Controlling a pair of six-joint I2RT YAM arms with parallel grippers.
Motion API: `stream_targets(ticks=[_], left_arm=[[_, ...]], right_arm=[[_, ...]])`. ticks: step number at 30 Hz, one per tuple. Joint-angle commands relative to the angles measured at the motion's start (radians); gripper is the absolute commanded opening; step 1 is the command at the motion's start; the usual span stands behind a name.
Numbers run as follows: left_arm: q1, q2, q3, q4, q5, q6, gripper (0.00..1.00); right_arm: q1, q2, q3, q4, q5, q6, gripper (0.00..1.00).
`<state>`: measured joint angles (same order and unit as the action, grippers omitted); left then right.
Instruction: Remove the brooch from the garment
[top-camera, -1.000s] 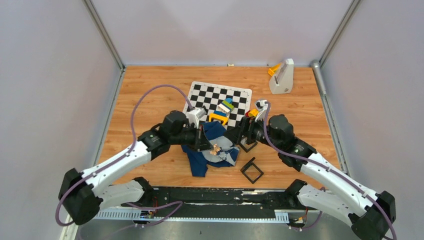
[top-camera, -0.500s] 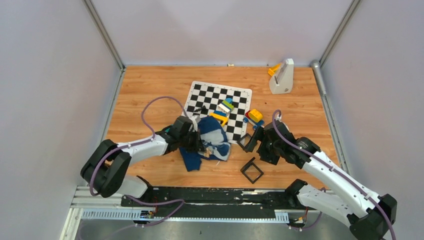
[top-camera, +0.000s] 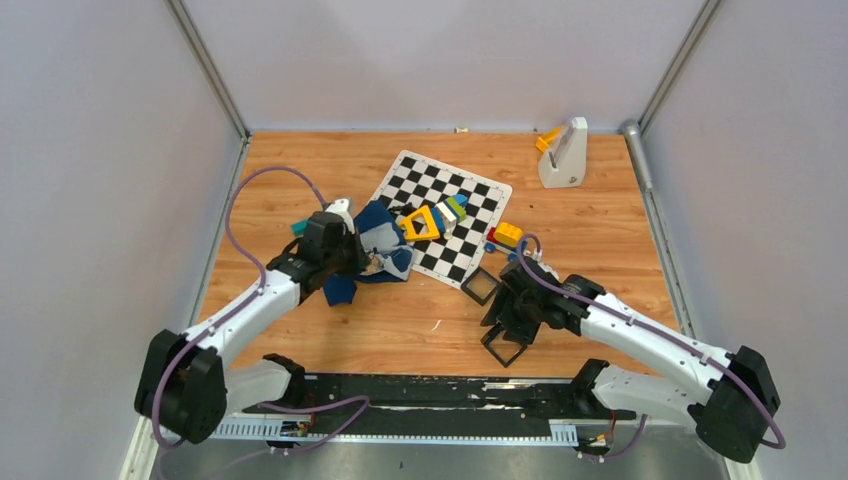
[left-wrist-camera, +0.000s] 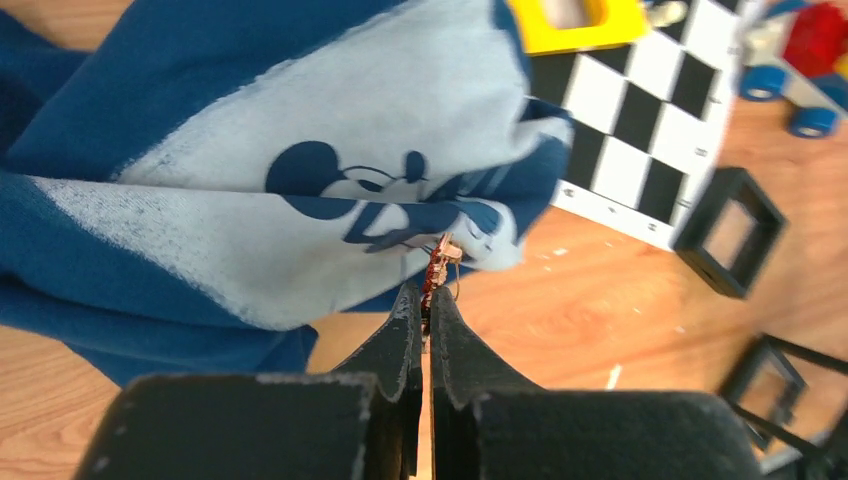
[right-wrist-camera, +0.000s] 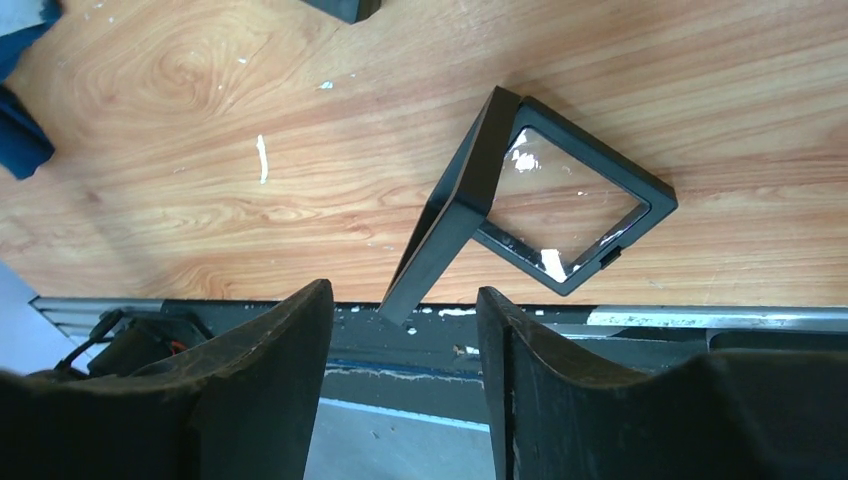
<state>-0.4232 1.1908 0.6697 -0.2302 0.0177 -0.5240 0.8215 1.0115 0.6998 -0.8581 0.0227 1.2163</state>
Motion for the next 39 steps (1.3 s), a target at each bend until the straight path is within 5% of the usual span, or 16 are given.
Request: stream_targets(ticks=[1,4,6,10,22,26,30,34,39], left_arm=[[-0.003,-0.158,0.005,-0.021,0.130,0.048,0.00],[-0.003,-0.240,-0.006,-0.073,0.154,0.046,0.00],[-0.004,-0.273,-0.006,-0.107,0.169,0.049,0.00],[-0.003,-0.328,-0.008,-0.149,0.196,0.048,0.00],[-0.003,-0.400,-0.020,-0.178,0.177,0.044,0.00],[-0.003,-0.391,-0.040,-0.138,0.211,0.028,0.00],[-0.004,-0.377,-0.085,-0.066,0.271,-0.001,0.00],[-0.034,-0.374,-0.128,-0.007,0.296,-0.017,0.00],[-0.127,-0.380,-0.122,0.040,0.264,-0.005,0.00]], right_arm=[[0.008,0.030,0.018,0.039,0.065,0.044,0.55],[0.009,0.057,0.020,0.042,0.097,0.042,0.50],[0.008,0.082,0.024,0.051,0.105,0.034,0.29],[0.021,0.154,0.055,0.119,0.062,-0.015,0.02],[0.074,0.500,0.373,0.180,0.073,-0.103,0.00],[0.073,0.572,0.452,0.198,0.112,-0.094,0.08],[0.073,0.604,0.496,0.218,0.095,-0.114,0.39],[0.071,0.576,0.482,0.230,0.112,-0.144,0.58],[0.050,0.461,0.384,0.345,0.055,-0.284,0.59]])
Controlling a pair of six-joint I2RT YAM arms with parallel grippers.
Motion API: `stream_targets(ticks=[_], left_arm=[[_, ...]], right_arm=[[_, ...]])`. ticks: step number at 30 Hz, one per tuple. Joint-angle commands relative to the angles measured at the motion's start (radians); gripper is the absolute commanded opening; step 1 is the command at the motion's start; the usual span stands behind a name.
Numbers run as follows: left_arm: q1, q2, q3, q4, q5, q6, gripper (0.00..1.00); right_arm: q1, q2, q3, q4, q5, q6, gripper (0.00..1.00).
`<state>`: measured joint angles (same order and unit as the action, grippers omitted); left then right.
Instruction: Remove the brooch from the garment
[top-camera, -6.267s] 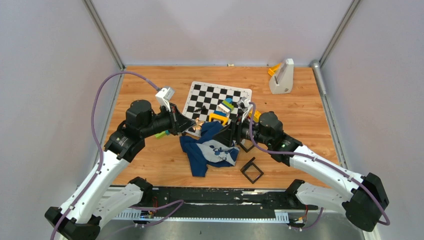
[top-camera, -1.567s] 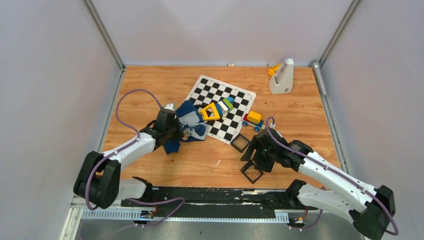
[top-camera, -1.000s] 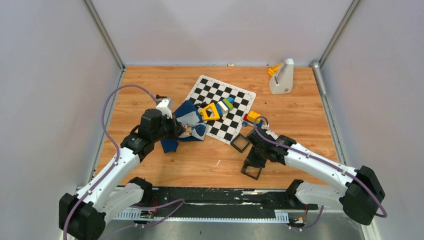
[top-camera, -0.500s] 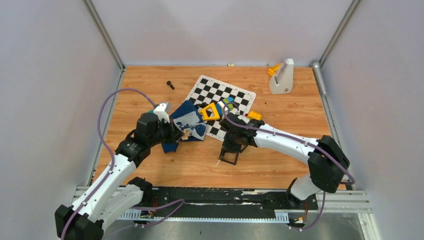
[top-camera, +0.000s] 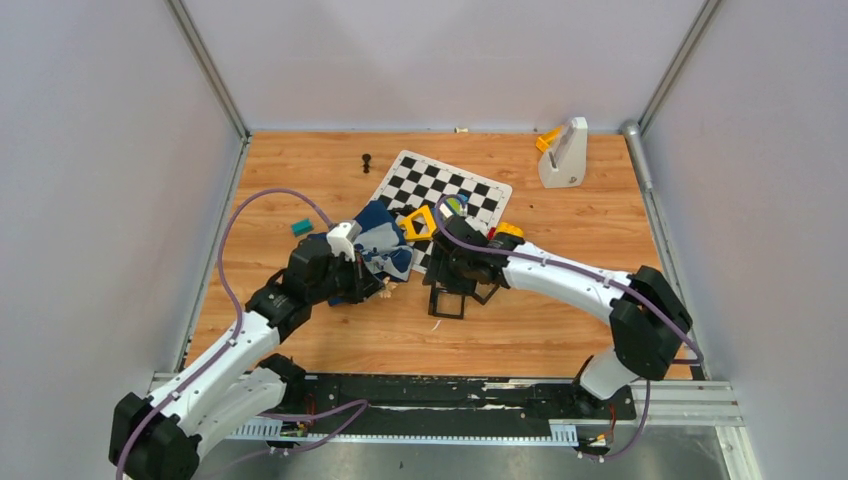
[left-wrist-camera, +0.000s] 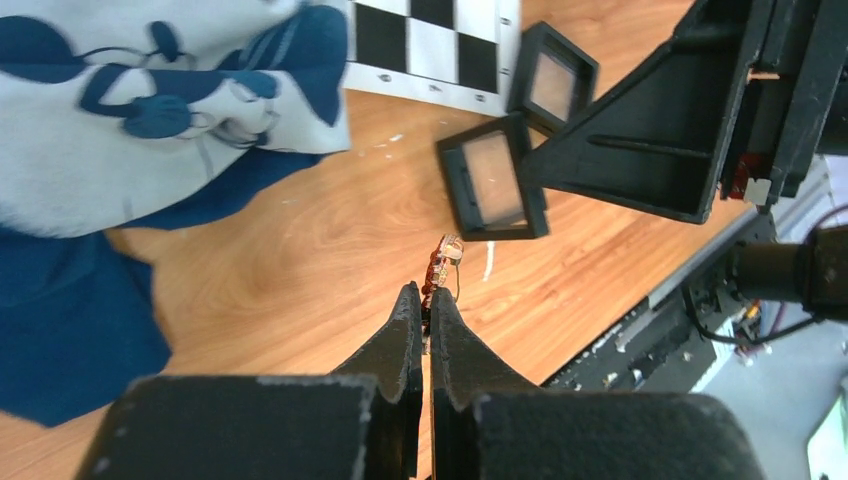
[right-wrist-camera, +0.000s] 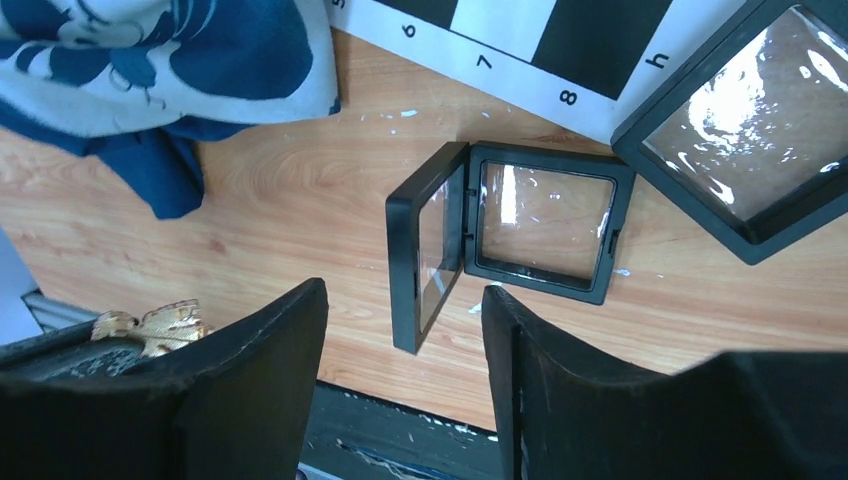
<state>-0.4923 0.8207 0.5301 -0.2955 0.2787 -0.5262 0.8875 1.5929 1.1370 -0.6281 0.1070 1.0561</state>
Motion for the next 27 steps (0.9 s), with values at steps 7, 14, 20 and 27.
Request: stream_targets(ticks=[7,14,20,27], left_arm=[[-0.160,0.082,0.082,0.179,0.003,-0.004,0.00],[-0.227,0.133,0.148,0.256,-0.007,0.110,0.00],[-0.329,0.040,0.039,0.581,-0.204,0.521,0.00],[-0.331,0.019,-0.039,0.658,0.273,1.298,0.00]], right_arm=[[-0.060,-0.448,-0.275,0.304,-0.172,-0.393,0.62],[-0.119,-0.680,-0.361,0.369,-0.272,-0.437,0.72],[-0.185,-0.634,-0.119,0.111,-0.336,-0.268,0.93],[-0.191,-0.578,0.036,0.025,-0.739,-0.678,0.92]])
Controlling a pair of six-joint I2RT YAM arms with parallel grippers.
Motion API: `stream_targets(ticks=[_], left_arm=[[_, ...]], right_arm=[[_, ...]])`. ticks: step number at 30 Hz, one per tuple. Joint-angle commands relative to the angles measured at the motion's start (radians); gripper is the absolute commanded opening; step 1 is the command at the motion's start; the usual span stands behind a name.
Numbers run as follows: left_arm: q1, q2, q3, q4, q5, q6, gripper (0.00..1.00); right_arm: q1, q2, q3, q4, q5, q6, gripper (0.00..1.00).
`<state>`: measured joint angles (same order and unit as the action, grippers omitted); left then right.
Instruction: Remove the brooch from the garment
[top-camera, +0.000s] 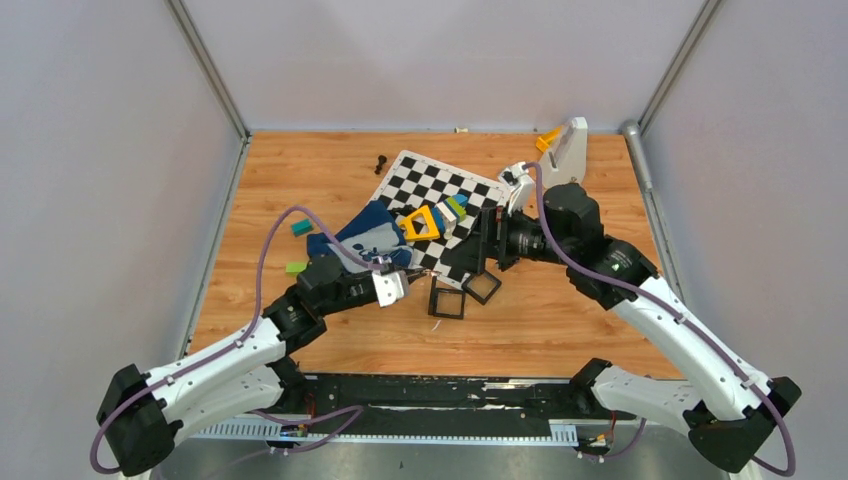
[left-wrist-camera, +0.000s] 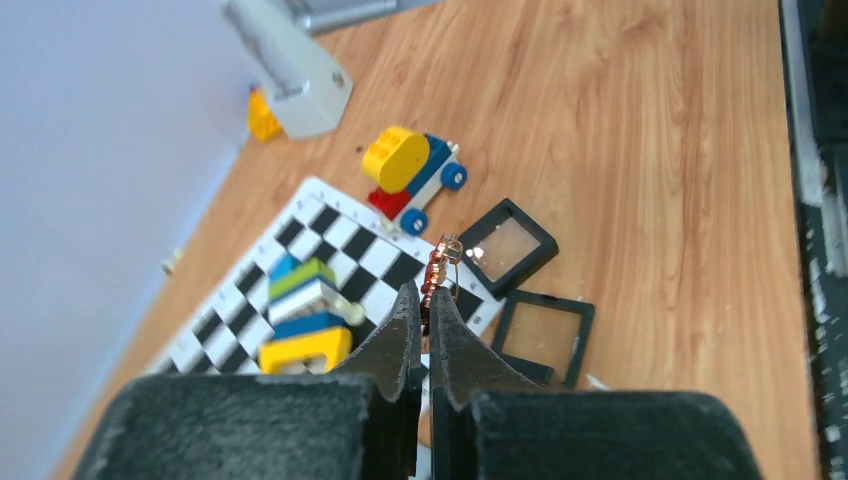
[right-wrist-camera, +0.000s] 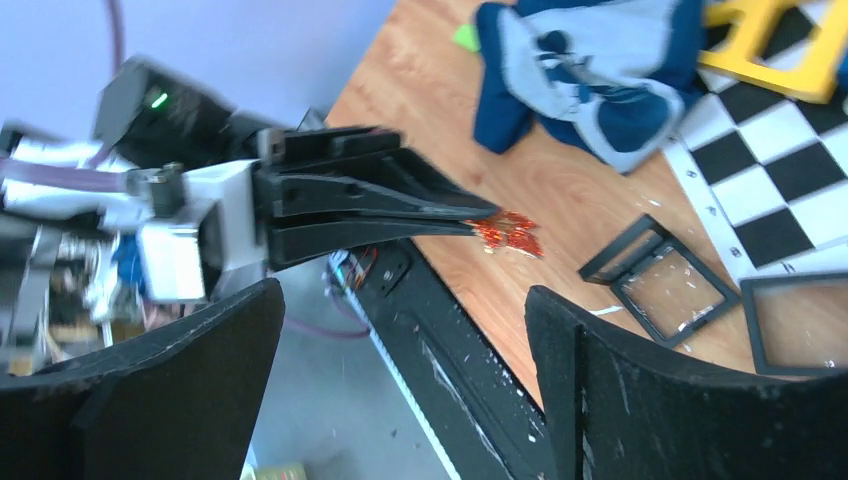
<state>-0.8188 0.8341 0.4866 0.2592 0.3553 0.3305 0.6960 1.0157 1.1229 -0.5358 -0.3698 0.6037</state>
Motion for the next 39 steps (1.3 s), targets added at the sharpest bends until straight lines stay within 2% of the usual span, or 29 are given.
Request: stream_targets(ticks=[1,4,11,13,14,16,21,29,39], left_arm=[[-0.005,0.013,0.025,0.083,0.210,0.499,0.00],[-0.005,0.020,0.064,-0.039,0.300,0.616,0.00],[-0.005,-0.020,0.031,-0.014,0.349,0.772,0.00],[-0.005,-0.030,0.028,0.001,0.365,0.783,0.00],[-0.005,-0.033,0.028,0.004,0.387,0.785,0.00],[-0.005,-0.044,0.035,-0.004,0.428,0.790,0.00],[-0.005,-0.072,0.077,-0.077,0.530,0.799,0.00],[-0.005,-0.090,0.102,-0.108,0.577,0.791,0.00],[-0.005,-0.052,0.135,-0.134,0.614,0.783,0.00]], right_arm=[[0.001,-0.003,0.043,-0.067,-0.287,-0.255,0.92],[0.002,-0.005,0.019,-0.050,-0.336,-0.317,0.91],[0.002,-0.018,-0.048,0.064,-0.334,-0.408,0.92],[0.002,0.008,-0.038,0.063,-0.347,-0.439,0.94],[0.002,0.025,-0.034,0.061,-0.350,-0.451,0.99],[0.002,0.058,-0.013,0.041,-0.354,-0.479,1.00],[0.002,0.103,0.012,0.033,-0.396,-0.506,0.99],[0.006,0.123,0.015,0.032,-0.494,-0.514,0.94],[0.071,0.148,0.018,0.017,-0.469,-0.534,0.94]])
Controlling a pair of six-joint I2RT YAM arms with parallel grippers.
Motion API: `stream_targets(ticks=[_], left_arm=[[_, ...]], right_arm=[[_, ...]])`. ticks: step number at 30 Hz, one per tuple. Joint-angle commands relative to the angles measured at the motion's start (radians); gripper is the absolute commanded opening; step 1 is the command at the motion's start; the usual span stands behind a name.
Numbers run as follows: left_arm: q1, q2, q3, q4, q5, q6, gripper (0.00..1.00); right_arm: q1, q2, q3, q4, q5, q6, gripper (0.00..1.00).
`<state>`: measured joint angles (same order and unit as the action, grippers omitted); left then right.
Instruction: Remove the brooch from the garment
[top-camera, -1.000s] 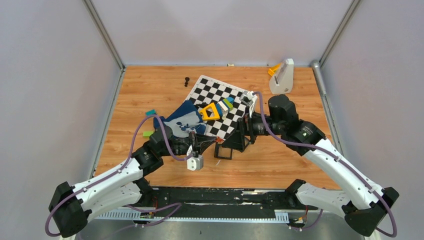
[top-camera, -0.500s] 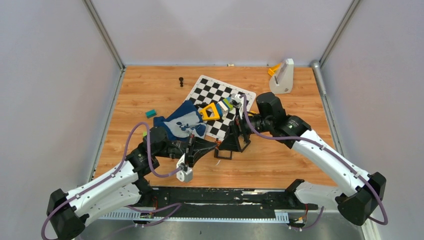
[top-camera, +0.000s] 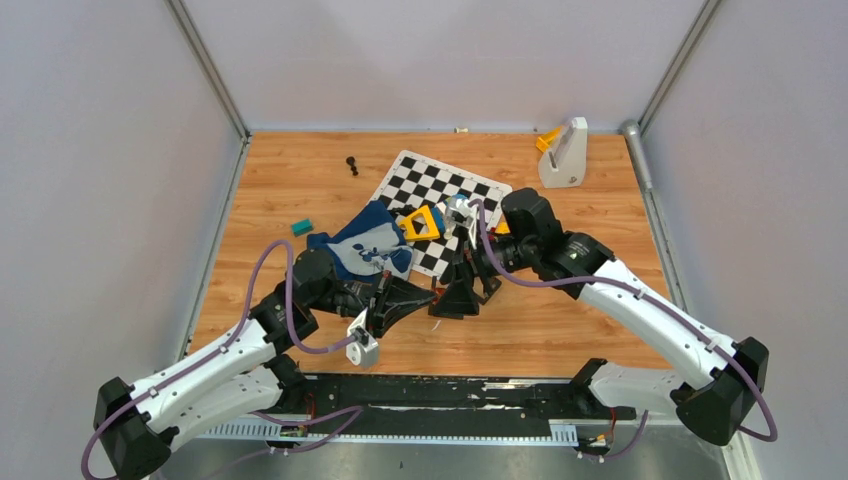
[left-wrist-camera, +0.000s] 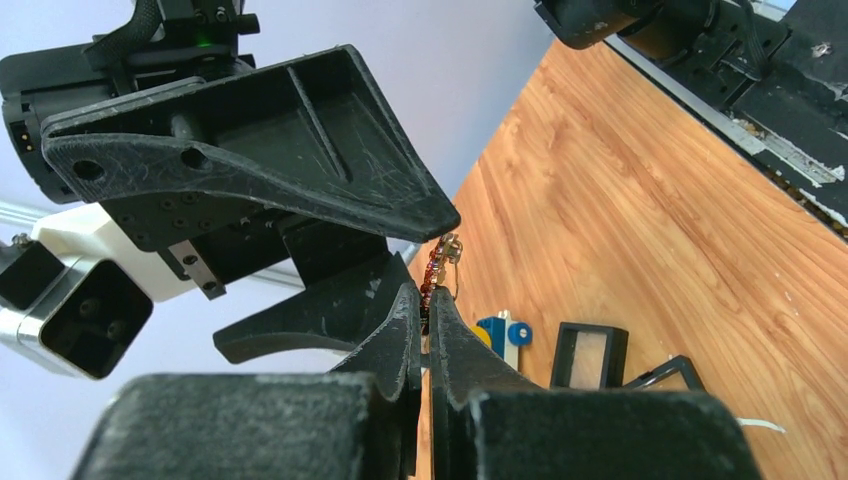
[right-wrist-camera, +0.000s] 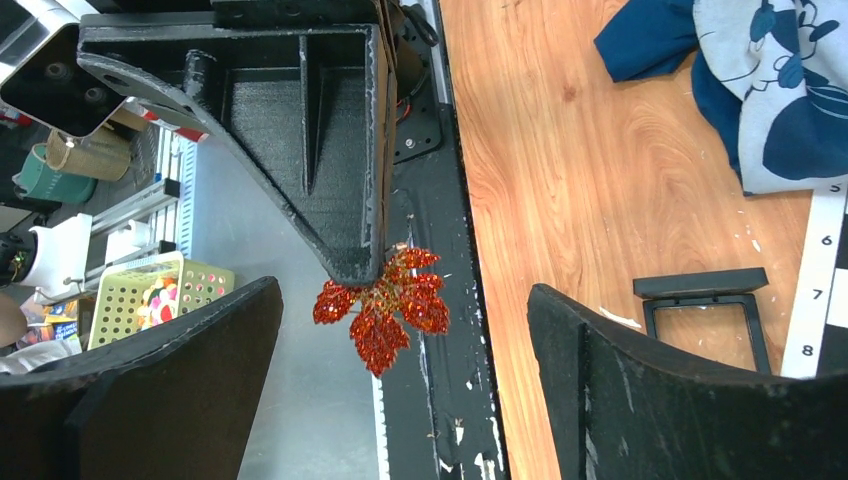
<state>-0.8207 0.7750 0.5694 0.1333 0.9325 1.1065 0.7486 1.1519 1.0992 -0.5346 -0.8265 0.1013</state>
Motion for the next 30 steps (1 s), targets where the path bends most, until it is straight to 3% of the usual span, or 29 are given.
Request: stream_targets(ticks=[1,10,13,21,25,30], left_arm=[[-0.003,0.010,0.056,-0.011,0.038,0.008,0.00],[-0.003,0.009,0.064,-0.038,0.030,0.014,0.00],[-0.003,0.009,0.061,-0.044,0.017,0.018,0.00],[-0.003,0.019,0.053,-0.020,-0.040,-0.013,0.22],[-0.003,0.018,0.043,-0.007,-0.085,-0.119,0.39],[-0.003,0.010,-0.007,0.047,-0.161,-0.232,0.49]], right_arm=[[0.025,0.012,0.042,0.014,-0.008,-0.031,0.93],[0.041,0.004,0.041,0.007,0.041,-0.023,0.71],[0.041,-0.003,0.038,0.004,0.048,-0.021,0.57],[0.041,-0.039,0.007,0.004,0.140,-0.008,0.41],[0.034,-0.062,-0.029,0.004,0.294,0.034,0.40],[-0.014,-0.093,-0.121,0.027,0.474,0.108,0.40]])
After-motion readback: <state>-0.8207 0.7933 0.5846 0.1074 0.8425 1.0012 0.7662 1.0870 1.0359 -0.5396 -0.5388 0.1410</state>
